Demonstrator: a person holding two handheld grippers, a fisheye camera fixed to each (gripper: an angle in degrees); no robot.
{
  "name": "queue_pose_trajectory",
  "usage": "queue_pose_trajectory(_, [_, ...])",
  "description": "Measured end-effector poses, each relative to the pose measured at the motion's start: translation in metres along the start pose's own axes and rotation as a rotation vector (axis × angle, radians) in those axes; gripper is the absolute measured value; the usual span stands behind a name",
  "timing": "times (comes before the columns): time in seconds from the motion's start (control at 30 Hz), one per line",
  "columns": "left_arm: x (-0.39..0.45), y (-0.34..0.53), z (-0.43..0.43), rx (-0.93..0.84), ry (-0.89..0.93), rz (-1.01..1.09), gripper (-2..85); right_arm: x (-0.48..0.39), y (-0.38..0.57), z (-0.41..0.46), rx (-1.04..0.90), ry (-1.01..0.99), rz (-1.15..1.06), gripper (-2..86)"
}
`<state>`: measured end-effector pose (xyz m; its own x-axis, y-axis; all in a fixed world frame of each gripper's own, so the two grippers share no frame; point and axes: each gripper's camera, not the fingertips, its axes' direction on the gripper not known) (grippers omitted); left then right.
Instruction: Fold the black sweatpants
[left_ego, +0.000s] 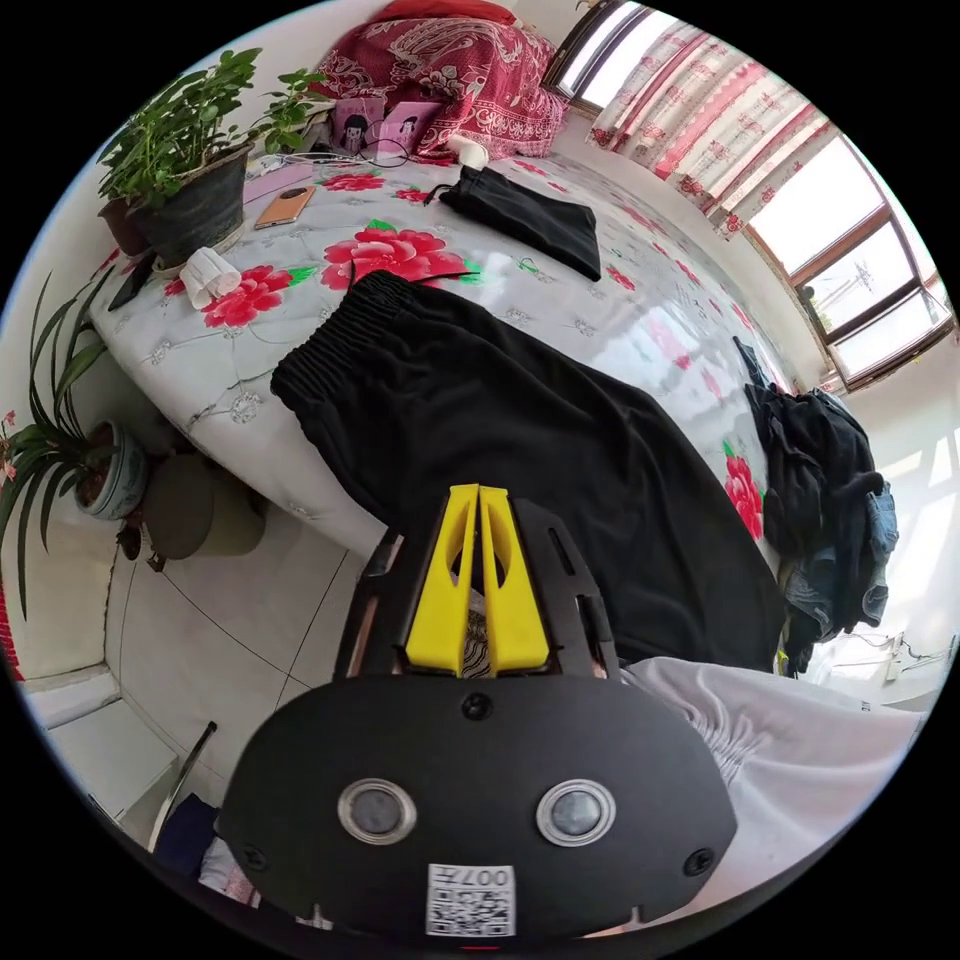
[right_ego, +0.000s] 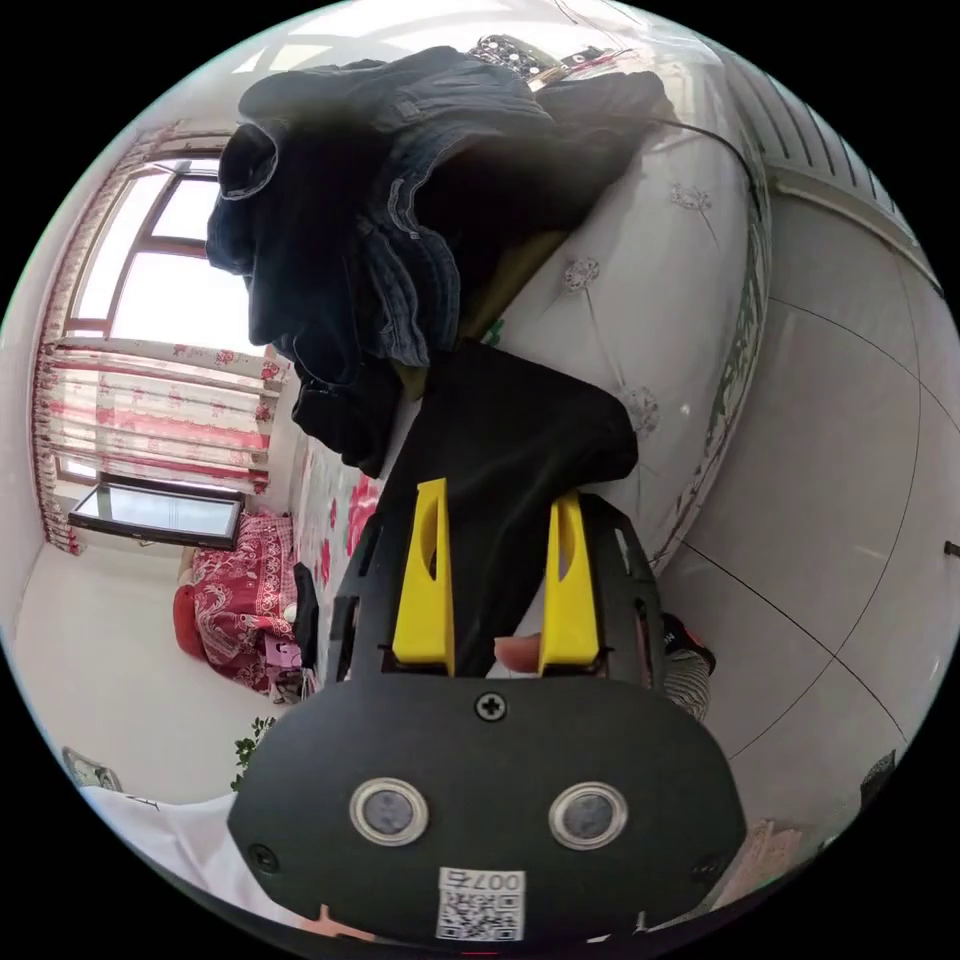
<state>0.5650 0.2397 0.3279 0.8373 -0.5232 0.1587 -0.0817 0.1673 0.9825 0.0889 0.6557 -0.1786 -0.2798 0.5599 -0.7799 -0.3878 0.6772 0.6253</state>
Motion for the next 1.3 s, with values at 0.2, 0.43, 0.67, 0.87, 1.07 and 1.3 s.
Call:
queue_pose_trajectory(0.2, [-0.006, 0.006, -0.025, 0.023, 0.049, -0.084, -0.9, 0.018, 0.018, -0.006, -0.016, 0.025, 0.007, 2.5])
queue_pose_trajectory(0.43, [-0.023, 0.003, -0.062, 0.033, 0.037, -0.153, -0.3, -0.031, 0.031, -0.013, -0.105, -0.270, -0.174, 0.0])
queue_pose_trajectory(0.67, [-0.056, -0.012, -0.111, 0.081, 0.061, -0.269, 4.8, -0.256, 0.177, 0.035, -0.436, -0.447, -0.997, 0.8])
queue_pose_trajectory(0.87, [-0.104, -0.045, -0.134, 0.133, 0.143, -0.361, 6.7, -0.317, 0.422, 0.112, -0.854, -0.476, -1.525, 3.8])
queue_pose_trajectory(1.07, [-0.163, -0.093, -0.139, 0.166, 0.210, -0.413, 8.9, -0.288, 0.536, 0.171, -1.053, -0.251, -1.601, 6.3])
queue_pose_trajectory(1.3, [-0.224, -0.144, -0.131, 0.138, 0.258, -0.439, 11.8, -0.297, 0.593, 0.205, -1.111, -0.193, -1.615, 8.4])
